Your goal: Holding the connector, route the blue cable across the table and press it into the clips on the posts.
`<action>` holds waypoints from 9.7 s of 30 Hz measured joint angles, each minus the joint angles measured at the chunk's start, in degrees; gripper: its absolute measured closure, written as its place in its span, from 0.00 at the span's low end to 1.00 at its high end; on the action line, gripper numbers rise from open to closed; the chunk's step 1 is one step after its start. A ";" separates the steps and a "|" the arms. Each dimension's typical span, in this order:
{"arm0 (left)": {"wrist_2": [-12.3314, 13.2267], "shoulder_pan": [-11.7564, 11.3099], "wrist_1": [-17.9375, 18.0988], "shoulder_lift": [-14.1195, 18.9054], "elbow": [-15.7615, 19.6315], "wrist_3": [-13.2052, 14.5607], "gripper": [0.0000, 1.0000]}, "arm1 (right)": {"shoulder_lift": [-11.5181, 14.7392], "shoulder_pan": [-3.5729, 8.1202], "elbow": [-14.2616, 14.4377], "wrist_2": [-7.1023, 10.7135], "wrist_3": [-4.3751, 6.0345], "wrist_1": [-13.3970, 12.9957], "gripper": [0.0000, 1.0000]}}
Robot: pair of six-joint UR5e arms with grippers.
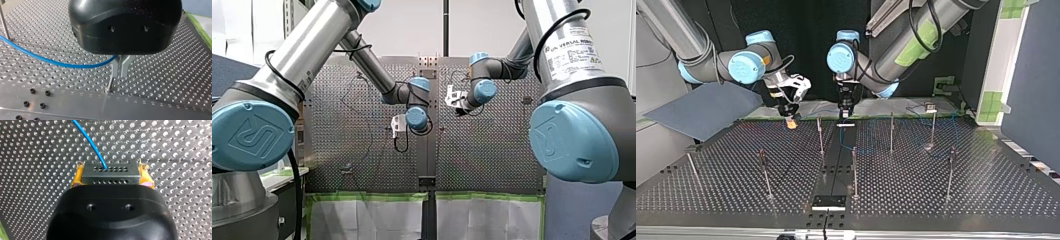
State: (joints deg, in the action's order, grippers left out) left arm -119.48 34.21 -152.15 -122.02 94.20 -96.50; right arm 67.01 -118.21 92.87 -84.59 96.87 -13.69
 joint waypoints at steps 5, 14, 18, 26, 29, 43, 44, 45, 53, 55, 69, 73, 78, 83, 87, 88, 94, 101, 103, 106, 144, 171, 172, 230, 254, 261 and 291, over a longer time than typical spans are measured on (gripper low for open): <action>0.00 0.00 0.00 0.00 0.00 0.00 0.92 | 0.00 0.00 0.02 0.00 0.00 -0.01 1.00; 0.00 0.00 0.00 0.00 0.00 0.00 0.92 | 0.00 0.00 0.06 0.00 0.00 -0.01 1.00; 0.00 0.00 0.00 0.00 0.00 0.00 0.92 | 0.00 0.00 0.06 0.00 0.00 -0.01 1.00; 0.00 0.00 0.00 0.00 0.00 0.00 0.92 | 0.00 0.00 0.07 0.00 -0.01 -0.02 1.00; 0.00 0.00 0.00 0.00 0.00 0.00 0.92 | 0.00 0.00 0.08 0.00 -0.01 -0.02 1.00; 0.00 0.00 0.00 0.00 0.00 0.00 0.92 | 0.00 0.00 0.08 0.00 -0.01 -0.02 1.00; 0.00 0.00 0.00 0.00 0.00 0.00 0.92 | 0.00 0.00 0.08 0.00 -0.01 -0.03 1.00; 0.00 0.00 0.00 0.00 0.00 0.00 0.92 | 0.00 0.00 0.09 0.00 -0.01 -0.02 1.00; 0.00 0.00 0.00 0.00 0.00 0.00 0.92 | 0.00 0.00 0.09 0.00 -0.01 -0.02 1.00; 0.00 0.00 0.00 0.00 0.00 0.00 0.92 | 0.00 0.00 0.09 0.00 -0.01 -0.02 1.00; 0.00 0.00 0.00 0.00 0.00 0.00 0.92 | 0.00 0.00 0.09 0.00 -0.01 -0.02 1.00; 0.00 0.00 0.00 0.00 0.00 0.00 0.92 | 0.00 0.00 0.09 0.00 -0.01 -0.02 1.00; 0.00 0.00 0.00 0.00 0.00 0.00 0.92 | 0.00 0.01 0.09 0.00 -0.01 -0.03 1.00; 0.00 0.00 0.00 0.00 0.00 0.00 0.92 | 0.00 0.00 0.09 0.00 -0.01 -0.02 1.00; 0.00 0.00 0.00 0.00 0.00 0.00 0.92 | 0.00 0.00 0.09 0.00 -0.01 -0.02 1.00; 0.00 0.00 0.00 0.00 0.00 0.00 0.92 | 0.00 0.00 0.09 0.00 -0.01 -0.02 1.00; 0.00 0.00 0.00 0.00 0.00 0.00 0.92 | -0.01 0.00 0.09 0.00 -0.01 -0.02 1.00; 0.00 0.00 0.00 0.00 0.00 0.00 0.92 | 0.00 0.00 0.09 0.00 -0.01 -0.02 1.00; 0.00 0.00 0.00 0.00 0.00 0.00 0.92 | 0.00 0.00 0.09 0.00 -0.01 -0.02 1.00; 0.00 0.00 0.00 0.00 0.00 0.00 0.92 | 0.00 0.00 0.09 0.00 -0.01 -0.03 1.00; -0.09 0.00 0.00 0.34 -0.17 -0.26 0.89 | 0.00 0.00 0.18 0.09 -0.10 -0.02 1.00; -4.37 2.35 -4.15 2.43 -0.44 -0.61 0.87 | -3.38 -1.47 0.96 0.00 -5.06 4.01 1.00; -4.44 2.35 -4.20 2.44 -0.44 -0.61 0.87 | -3.44 -1.48 0.96 0.00 -5.58 4.12 1.00; 5.79 -1.81 6.40 -2.44 1.41 -3.43 0.98 | -2.45 -1.07 4.82 -1.04 2.69 -4.17 1.00; 11.14 -2.64 6.88 -7.36 -5.04 -5.02 0.98 | -5.69 1.83 3.02 1.23 4.61 -5.88 1.00; 12.00 -3.56 7.14 -8.26 -6.89 -5.36 0.98 | -5.91 2.69 1.64 1.56 5.28 -5.60 1.00; 14.76 -6.44 3.20 -12.69 -13.61 -3.42 0.82 | -10.81 5.79 -3.83 1.76 5.60 -4.80 1.00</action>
State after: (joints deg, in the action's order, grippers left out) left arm -104.72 27.77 -148.95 -134.71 80.59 -99.92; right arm 56.20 -112.43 89.04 -82.83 102.47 -18.49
